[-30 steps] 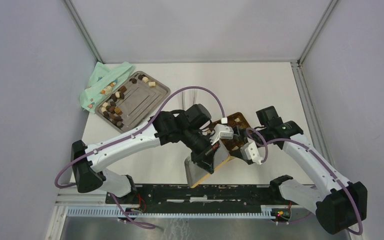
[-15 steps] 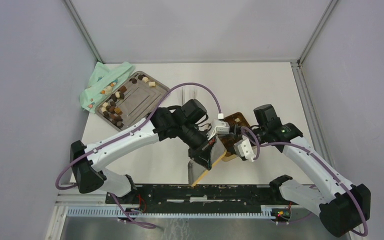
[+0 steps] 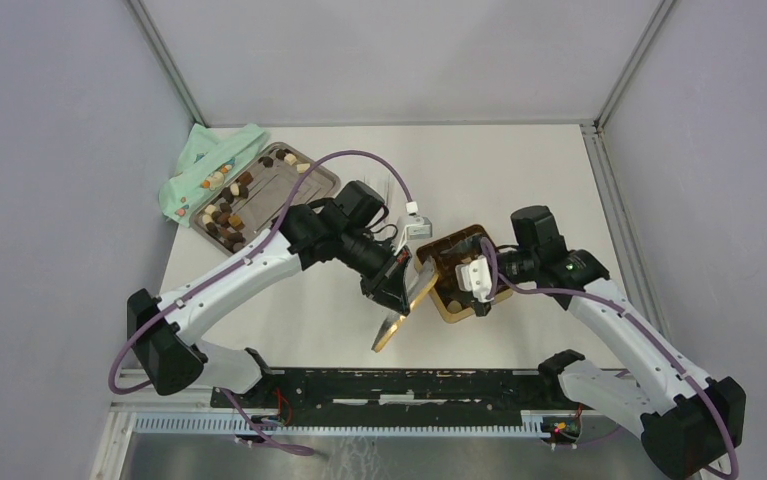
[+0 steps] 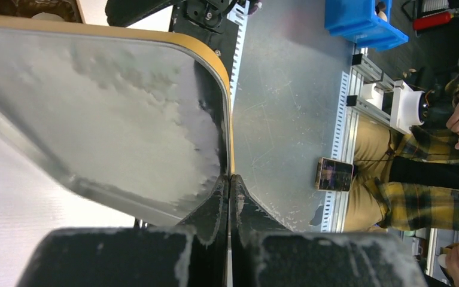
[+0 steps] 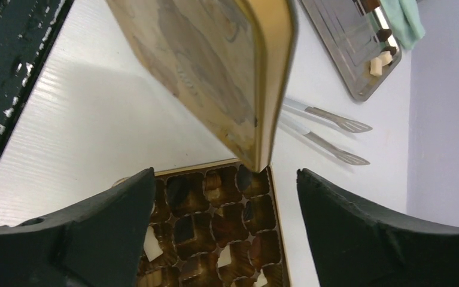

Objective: Pack the chocolate
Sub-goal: Pick up the box lid from the center of the board.

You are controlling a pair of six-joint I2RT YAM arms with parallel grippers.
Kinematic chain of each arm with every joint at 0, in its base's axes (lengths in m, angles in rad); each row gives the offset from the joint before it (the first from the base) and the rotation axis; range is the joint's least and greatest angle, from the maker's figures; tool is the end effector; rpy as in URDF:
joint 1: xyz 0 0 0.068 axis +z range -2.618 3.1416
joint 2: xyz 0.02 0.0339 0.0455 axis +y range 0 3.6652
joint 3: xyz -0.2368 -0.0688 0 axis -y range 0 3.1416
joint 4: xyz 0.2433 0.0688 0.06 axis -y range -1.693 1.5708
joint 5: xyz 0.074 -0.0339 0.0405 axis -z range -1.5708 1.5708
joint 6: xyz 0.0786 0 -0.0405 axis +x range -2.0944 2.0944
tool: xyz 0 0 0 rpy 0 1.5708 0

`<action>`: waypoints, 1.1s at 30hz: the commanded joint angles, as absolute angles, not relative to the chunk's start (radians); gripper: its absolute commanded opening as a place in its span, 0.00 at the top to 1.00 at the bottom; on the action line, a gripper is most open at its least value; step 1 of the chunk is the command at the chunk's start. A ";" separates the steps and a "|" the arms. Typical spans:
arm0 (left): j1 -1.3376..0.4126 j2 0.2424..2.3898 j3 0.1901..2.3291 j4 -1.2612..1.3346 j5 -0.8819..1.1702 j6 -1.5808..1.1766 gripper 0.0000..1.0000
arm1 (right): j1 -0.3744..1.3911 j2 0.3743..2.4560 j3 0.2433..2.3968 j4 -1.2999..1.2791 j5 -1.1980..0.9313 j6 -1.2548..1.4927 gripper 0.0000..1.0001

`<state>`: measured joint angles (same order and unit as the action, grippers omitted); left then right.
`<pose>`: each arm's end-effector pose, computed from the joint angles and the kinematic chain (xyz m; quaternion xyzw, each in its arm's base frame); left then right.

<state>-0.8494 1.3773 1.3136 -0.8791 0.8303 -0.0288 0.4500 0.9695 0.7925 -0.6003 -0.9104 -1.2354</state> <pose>0.1517 -0.2604 0.2875 0.4614 0.7484 -0.4674 0.0927 0.1740 0.1530 0.2393 -0.7314 0.4245 0.2418 0.4758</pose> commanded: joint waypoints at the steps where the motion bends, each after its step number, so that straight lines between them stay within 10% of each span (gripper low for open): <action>1: -0.846 1.353 1.313 -0.828 0.932 0.046 0.98 | 0.454 0.985 0.839 -0.578 -0.930 -1.135 0.02; 14: -0.855 1.424 1.363 -0.860 1.103 0.118 0.98 | 0.526 1.080 0.882 -0.664 -1.127 -1.218 0.14; 33: -0.855 1.433 1.422 -0.853 1.032 0.122 0.90 | 0.525 1.023 0.869 -0.839 -1.128 -1.281 0.91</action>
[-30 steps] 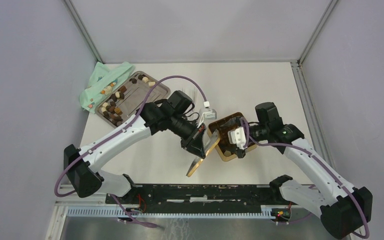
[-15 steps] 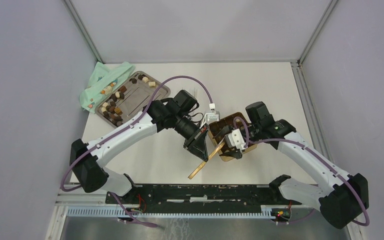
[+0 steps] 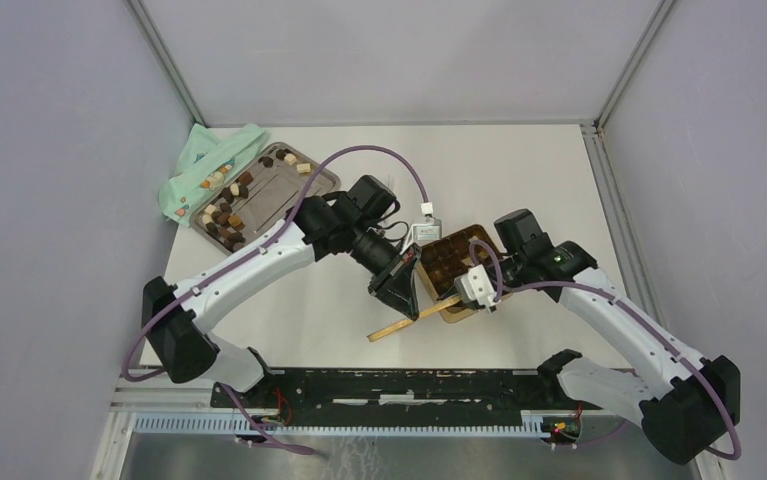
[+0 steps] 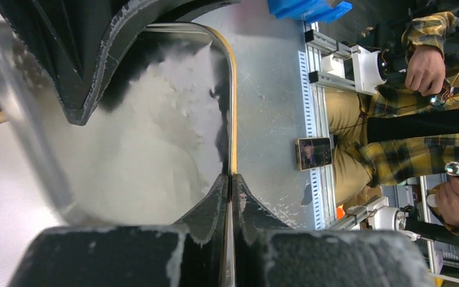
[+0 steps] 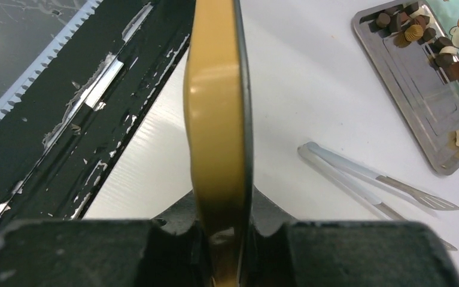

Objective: Pack the chocolate
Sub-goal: Pick up the box lid from the center of the board, then close the box lid on the packing box.

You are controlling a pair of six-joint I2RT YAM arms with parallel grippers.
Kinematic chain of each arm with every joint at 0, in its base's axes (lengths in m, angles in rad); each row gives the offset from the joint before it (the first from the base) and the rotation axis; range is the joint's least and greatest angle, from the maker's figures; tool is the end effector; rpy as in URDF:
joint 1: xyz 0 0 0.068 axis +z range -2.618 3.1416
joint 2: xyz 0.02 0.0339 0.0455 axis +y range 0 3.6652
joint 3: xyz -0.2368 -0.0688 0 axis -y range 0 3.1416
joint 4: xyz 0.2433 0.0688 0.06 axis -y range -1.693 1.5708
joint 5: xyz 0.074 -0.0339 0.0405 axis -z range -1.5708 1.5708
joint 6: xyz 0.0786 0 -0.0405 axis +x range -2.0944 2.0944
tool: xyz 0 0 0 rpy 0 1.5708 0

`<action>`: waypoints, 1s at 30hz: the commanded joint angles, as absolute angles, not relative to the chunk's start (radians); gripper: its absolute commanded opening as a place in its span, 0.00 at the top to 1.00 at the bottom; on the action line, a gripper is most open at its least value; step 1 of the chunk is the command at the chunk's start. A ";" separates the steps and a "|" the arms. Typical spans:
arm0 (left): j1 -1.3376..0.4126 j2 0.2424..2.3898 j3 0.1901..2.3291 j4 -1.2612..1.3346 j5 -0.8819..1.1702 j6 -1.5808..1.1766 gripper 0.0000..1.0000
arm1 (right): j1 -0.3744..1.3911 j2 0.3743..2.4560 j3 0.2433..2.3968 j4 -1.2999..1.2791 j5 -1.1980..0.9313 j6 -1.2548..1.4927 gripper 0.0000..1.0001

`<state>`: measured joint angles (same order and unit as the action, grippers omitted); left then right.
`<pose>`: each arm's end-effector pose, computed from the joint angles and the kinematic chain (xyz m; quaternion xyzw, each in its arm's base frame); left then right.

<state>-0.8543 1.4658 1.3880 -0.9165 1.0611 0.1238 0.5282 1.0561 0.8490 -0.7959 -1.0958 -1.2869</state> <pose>0.1477 -0.2740 0.2957 0.5155 0.6624 -0.5407 0.0557 0.1487 0.1677 0.2356 -0.7356 0.3895 0.3760 0.4073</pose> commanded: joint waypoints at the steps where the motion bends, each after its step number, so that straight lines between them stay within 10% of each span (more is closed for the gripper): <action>1: -0.856 1.414 1.414 -0.826 0.997 0.094 0.84 | 0.522 1.017 0.868 -0.855 -1.129 -1.279 0.92; 9: -0.836 1.125 1.287 -0.512 0.487 -0.165 0.53 | 0.409 0.943 0.816 -0.848 -1.120 -1.115 0.94; 16: -0.837 0.750 1.024 -0.301 0.012 -0.320 0.02 | 0.253 0.961 0.846 -0.763 -1.096 -0.724 0.94; 30: -0.836 0.583 0.578 -0.059 0.026 -0.721 0.08 | 0.195 1.270 1.063 -1.062 -0.920 -0.594 0.92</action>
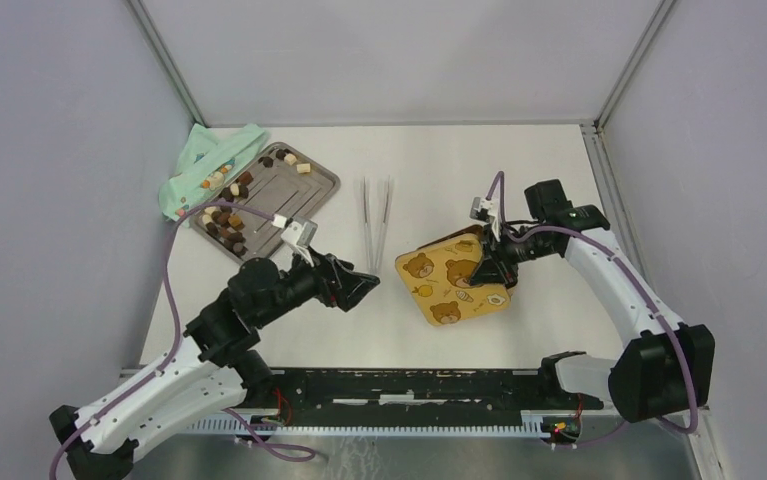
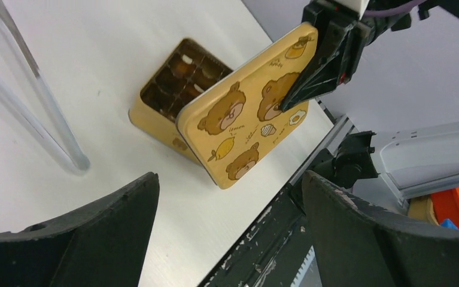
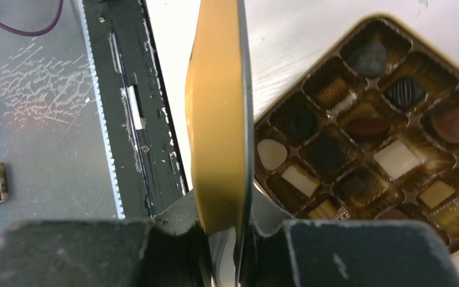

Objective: Pack the chocolate
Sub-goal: Close the box lid on the packing box.

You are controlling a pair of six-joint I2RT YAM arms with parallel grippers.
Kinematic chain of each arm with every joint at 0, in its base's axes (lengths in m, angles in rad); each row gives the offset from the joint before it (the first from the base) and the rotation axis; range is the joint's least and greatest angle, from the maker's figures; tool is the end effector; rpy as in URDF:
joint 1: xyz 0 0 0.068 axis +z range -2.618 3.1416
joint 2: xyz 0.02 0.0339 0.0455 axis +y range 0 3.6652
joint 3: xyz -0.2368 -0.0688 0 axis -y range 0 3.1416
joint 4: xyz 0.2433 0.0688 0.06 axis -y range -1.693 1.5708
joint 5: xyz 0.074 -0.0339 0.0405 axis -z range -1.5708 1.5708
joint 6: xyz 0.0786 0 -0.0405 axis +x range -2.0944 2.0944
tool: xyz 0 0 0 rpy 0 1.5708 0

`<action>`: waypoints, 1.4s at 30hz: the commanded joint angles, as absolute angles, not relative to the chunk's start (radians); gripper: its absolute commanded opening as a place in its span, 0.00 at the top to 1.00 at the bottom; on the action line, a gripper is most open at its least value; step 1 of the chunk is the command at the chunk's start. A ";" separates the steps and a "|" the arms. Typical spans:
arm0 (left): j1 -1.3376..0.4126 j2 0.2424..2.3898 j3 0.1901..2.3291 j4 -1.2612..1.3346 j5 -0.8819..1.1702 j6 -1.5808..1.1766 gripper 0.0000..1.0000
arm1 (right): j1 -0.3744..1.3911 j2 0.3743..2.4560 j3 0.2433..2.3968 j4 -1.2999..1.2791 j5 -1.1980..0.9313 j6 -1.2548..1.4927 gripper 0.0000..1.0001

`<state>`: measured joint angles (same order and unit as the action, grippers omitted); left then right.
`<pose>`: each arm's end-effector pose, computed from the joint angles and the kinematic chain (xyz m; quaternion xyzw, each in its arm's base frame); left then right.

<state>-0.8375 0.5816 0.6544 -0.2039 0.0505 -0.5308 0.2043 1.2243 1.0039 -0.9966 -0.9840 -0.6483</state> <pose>0.1387 -0.1599 0.3012 0.1313 0.7403 -0.4312 0.4987 0.2128 0.1109 0.2313 -0.4345 0.7556 0.4195 0.2537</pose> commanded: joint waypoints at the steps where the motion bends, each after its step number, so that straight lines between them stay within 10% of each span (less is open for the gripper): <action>1: -0.836 0.594 0.560 -0.050 0.028 -0.738 0.12 | 0.192 1.282 1.065 -1.062 -0.916 -0.589 0.92; 17: -0.902 0.987 0.442 0.140 0.007 -0.831 0.51 | 0.090 1.662 1.254 -1.250 -0.974 -0.709 0.85; 42: -1.063 1.643 0.855 0.087 -0.063 -0.778 0.62 | 0.011 1.872 1.380 -1.243 -0.915 -0.699 0.55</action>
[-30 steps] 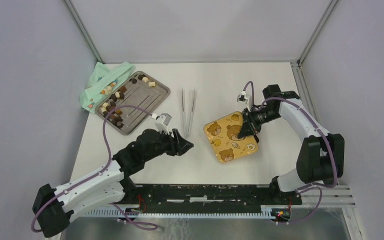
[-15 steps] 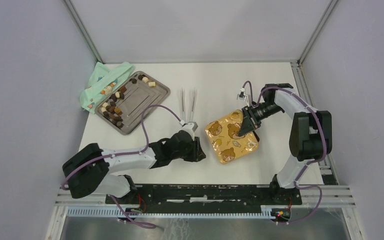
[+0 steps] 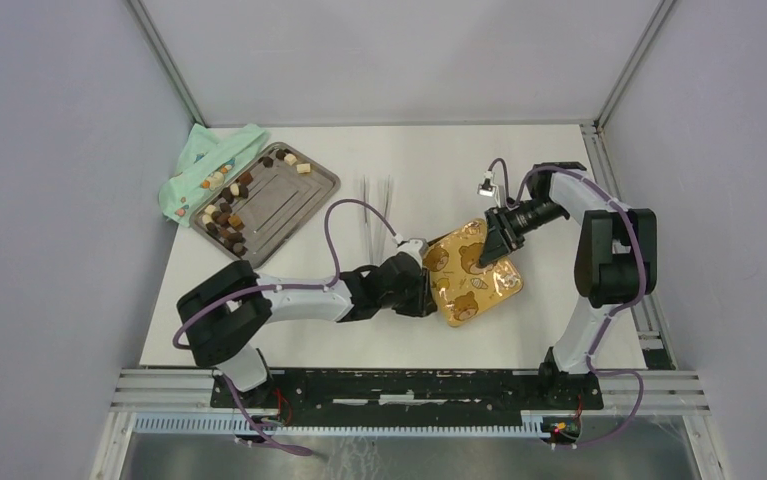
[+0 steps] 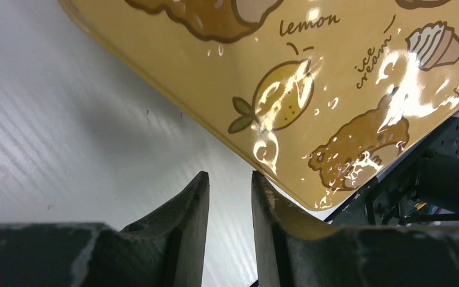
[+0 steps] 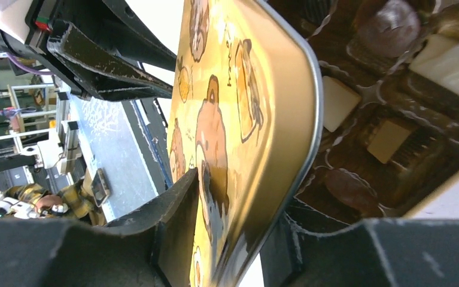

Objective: Pack the chocolate
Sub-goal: Close the box lid on the packing box.

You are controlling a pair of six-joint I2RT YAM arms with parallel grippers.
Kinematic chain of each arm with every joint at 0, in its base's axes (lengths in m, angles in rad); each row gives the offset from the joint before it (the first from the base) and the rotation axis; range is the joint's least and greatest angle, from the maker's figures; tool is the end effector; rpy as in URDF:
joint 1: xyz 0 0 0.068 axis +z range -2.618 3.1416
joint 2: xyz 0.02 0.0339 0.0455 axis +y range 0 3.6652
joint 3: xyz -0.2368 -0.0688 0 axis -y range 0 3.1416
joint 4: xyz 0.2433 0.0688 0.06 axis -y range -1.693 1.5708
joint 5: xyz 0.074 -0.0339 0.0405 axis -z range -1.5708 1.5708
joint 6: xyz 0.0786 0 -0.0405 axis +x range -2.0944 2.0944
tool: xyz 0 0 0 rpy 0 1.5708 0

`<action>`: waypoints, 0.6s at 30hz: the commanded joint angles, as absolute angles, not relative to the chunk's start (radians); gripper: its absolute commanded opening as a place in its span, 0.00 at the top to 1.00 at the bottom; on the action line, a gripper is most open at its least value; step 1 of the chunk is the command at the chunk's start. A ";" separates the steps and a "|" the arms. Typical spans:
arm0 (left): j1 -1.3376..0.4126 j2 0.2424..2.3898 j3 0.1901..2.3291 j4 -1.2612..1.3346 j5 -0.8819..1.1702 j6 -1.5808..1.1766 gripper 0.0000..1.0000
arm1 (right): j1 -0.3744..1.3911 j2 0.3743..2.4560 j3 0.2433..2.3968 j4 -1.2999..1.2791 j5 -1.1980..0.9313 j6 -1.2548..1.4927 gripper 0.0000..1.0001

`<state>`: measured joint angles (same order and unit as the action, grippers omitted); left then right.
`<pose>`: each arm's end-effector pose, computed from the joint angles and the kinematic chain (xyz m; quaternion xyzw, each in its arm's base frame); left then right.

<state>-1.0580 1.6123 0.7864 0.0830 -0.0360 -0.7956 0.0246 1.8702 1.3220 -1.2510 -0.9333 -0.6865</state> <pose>0.1748 -0.3047 0.1087 0.1126 0.9085 -0.3117 0.2546 0.2998 0.0706 0.1465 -0.2608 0.8496 0.4558 0.0490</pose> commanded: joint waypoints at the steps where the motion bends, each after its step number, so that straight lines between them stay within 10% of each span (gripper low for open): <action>1: -1.062 1.655 0.872 0.083 -0.061 -0.774 0.62 | 0.008 1.871 1.384 -1.237 -0.904 -0.694 0.53; 18: -1.059 1.680 0.953 0.021 -0.080 -0.737 0.62 | -0.043 1.863 1.439 -1.107 -0.767 -0.603 0.42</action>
<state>-1.0580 1.6833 0.9131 0.0208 -0.0521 -0.7914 -0.0441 1.8706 1.3926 -1.1698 -0.8055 -0.6464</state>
